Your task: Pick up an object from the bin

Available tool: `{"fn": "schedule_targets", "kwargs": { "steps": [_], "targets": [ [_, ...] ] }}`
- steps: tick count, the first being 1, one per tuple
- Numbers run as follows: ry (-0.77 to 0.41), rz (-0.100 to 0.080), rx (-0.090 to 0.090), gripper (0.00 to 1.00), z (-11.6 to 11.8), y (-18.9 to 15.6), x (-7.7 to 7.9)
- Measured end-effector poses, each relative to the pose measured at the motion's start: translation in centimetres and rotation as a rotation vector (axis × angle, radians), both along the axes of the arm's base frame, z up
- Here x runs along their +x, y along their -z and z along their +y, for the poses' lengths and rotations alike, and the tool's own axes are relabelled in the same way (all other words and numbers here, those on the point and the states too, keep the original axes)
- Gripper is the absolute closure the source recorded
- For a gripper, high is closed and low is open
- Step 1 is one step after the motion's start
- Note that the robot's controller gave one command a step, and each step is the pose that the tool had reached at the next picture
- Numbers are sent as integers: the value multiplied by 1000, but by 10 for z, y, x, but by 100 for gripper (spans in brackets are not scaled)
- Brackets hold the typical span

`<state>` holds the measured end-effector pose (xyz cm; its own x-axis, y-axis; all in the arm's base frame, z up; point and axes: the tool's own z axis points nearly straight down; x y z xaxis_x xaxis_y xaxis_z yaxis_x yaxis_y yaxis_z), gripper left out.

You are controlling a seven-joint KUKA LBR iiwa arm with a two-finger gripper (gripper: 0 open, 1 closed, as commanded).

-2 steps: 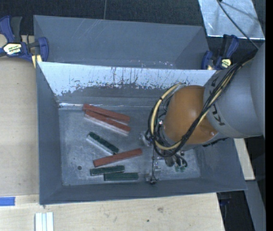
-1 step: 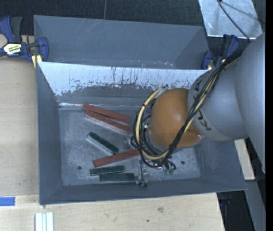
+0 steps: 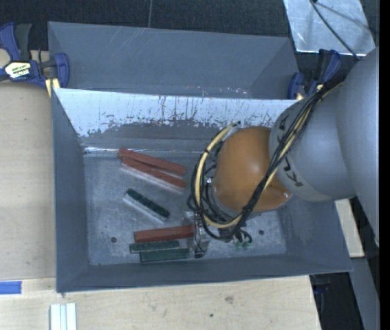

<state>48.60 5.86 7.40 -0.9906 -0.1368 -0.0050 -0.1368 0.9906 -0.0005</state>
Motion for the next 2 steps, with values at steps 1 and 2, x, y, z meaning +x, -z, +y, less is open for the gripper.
{"fn": "schedule_targets", "kwargs": {
  "steps": [1,2],
  "targets": [
    [-214,-5,-1,100,-24,-144,31],
    [-258,-3,0,100,-9,-172,47]
  ]
}}
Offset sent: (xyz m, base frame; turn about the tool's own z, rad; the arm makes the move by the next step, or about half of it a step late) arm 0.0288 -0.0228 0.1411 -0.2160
